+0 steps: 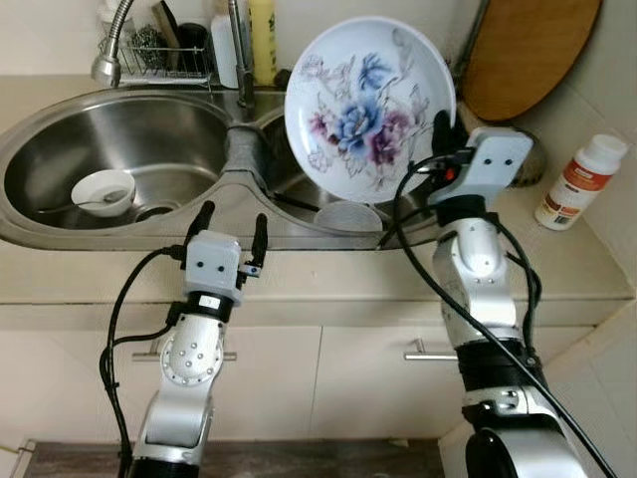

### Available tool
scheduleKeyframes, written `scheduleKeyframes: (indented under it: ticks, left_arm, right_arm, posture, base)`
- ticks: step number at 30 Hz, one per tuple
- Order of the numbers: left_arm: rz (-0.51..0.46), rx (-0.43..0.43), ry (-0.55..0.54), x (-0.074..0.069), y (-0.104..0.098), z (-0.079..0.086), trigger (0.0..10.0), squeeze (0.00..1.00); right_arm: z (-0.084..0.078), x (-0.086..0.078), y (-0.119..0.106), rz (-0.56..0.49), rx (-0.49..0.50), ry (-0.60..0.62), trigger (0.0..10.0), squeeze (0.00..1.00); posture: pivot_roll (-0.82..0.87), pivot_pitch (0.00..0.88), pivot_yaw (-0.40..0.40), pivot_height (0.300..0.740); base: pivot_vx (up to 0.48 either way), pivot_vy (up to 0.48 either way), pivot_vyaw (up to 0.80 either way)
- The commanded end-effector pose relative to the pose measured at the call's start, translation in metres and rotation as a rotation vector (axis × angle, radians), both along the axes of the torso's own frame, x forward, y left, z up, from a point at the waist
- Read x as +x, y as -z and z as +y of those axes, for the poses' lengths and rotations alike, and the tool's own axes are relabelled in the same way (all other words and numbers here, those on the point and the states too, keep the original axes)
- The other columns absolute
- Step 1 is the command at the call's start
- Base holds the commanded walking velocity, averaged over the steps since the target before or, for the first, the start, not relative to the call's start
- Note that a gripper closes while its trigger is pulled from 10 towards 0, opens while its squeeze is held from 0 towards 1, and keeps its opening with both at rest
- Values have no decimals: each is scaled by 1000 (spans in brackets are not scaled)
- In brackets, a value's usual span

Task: Kitchen organization

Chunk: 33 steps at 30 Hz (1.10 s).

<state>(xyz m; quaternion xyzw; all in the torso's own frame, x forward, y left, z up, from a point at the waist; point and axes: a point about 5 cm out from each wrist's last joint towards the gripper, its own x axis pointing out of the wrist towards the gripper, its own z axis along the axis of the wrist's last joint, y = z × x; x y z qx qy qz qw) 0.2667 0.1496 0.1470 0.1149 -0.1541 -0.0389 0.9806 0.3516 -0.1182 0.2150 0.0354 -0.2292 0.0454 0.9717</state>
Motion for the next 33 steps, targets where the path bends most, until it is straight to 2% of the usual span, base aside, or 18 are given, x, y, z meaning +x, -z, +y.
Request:
scheduleKeyframes:
  ticks: [1,7,9,16,17,18,19,20,21,26,31,32,33]
  left_arm:
    - [-14,1,-1,0,-3,0,10000,0]
    - [-18,3,-2,1,-4,0,10000,0]
    - [-20,5,-4,2,-5,1,10000,0]
    - [-21,8,-2,2,-5,1,10000,0]
    - [-21,9,-3,3,-5,1,10000,0]
    - [-21,9,-3,3,-5,1,10000,0]
    - [-20,9,-3,3,-5,1,10000,0]
    - [-19,9,-2,3,-5,1,10000,0]
    - [-19,9,-1,3,-5,1,10000,0]
    - [-16,9,2,3,-5,0,10000,0]
    - [-14,9,2,3,-4,-1,10000,0]
    - [-13,9,1,3,-4,0,10000,0]
    - [-13,10,0,3,-4,0,10000,0]
  right_arm:
    - [4,6,-9,-3,-32,3,0,0]
    - [17,22,-2,81,-93,-7,0,0]
    - [20,30,6,157,-155,24,0,0]
    - [20,40,23,290,-253,85,0,0]
    - [22,41,31,340,-283,81,1529,0]
    - [23,42,35,363,-301,80,1529,0]
    - [23,42,39,387,-316,80,4667,0]
    - [24,42,43,406,-332,80,6078,0]
    - [24,42,47,428,-347,77,10000,0]
    - [25,41,59,506,-380,60,10000,0]
    - [23,40,63,522,-362,61,10000,0]
    - [22,40,64,528,-359,62,10000,118]
    - [21,40,65,528,-355,60,10000,1000]
  posture:
    - [51,11,-37,740]
    - [57,10,-37,740]
    - [60,8,-37,740]
    - [62,6,-36,740]
    - [66,7,-36,740]
    - [66,7,-36,740]
    - [66,7,-36,740]
    - [66,7,-36,740]
    - [64,9,-35,740]
    - [62,9,-36,740]
    - [64,11,-37,740]
    - [64,11,-37,740]
    - [64,11,-37,740]
  base:
    - [0,0,0]
    - [0,0,0]
    - [0,0,0]
    - [0,0,0]
    - [0,0,0]
    - [0,0,0]
    - [0,0,0]
    - [0,0,0]
    - [0,0,0]
    - [0,0,0]
    - [0,0,0]
    - [0,0,0]
    - [0,0,0]
